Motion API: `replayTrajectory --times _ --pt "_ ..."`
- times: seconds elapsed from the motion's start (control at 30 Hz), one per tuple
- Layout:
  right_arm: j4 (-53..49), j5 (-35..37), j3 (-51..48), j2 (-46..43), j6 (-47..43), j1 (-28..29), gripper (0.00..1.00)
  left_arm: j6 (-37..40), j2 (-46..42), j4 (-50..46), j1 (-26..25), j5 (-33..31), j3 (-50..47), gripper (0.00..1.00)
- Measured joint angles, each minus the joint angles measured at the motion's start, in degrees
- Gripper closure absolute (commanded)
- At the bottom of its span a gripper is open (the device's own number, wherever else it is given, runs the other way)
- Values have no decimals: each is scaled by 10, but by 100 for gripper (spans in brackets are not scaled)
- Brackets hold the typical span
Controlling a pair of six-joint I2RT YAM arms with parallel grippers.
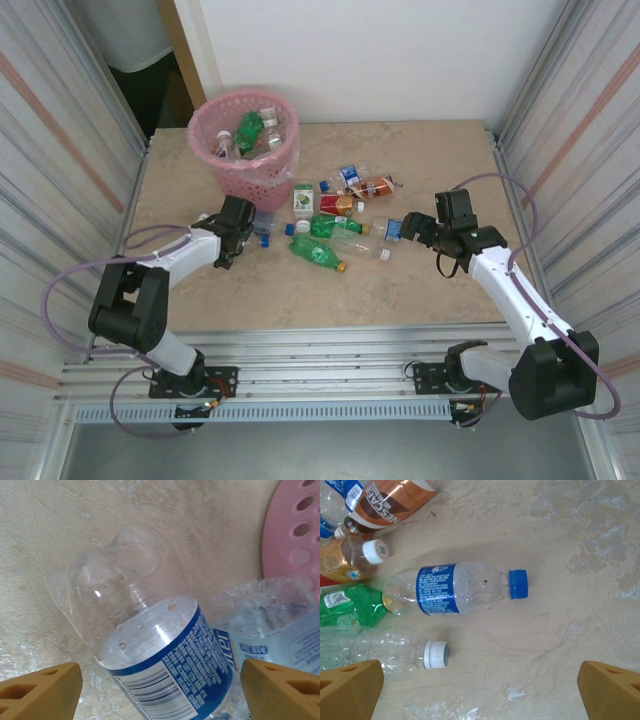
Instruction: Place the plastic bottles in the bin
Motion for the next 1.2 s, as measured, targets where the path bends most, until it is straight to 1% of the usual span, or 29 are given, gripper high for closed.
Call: replayTrajectory --times 0.2,0.3,0.4,0.5,0.63,0.73,0.77,0.83,0.97,1.2 --pt "0 3 0 0 0 0 2 -6 25 -5 0 2 10 21" --pt "0 4 0 0 0 0 2 -8 38 -11 0 4 14 25" --pt "0 4 0 0 0 0 2 -9 51 -15 3 8 14 27" --pt "0 4 0 0 0 0 2 -10 61 -22 4 9 14 33" --pt "0 4 0 0 0 0 2 -10 62 -29 4 10 15 46" --pt "0 4 0 0 0 0 2 -8 57 -30 4 12 15 53" --pt "0 5 0 0 0 0 2 -7 55 -32 4 12 15 54" --pt "0 6 0 0 0 0 2 3 43 -36 5 11 14 57" --pt "-1 6 0 0 0 0 2 54 -6 -42 10 3 12 57" --pt "-6 6 7 0 0 0 2 183 -153 -31 12 -16 3 56"
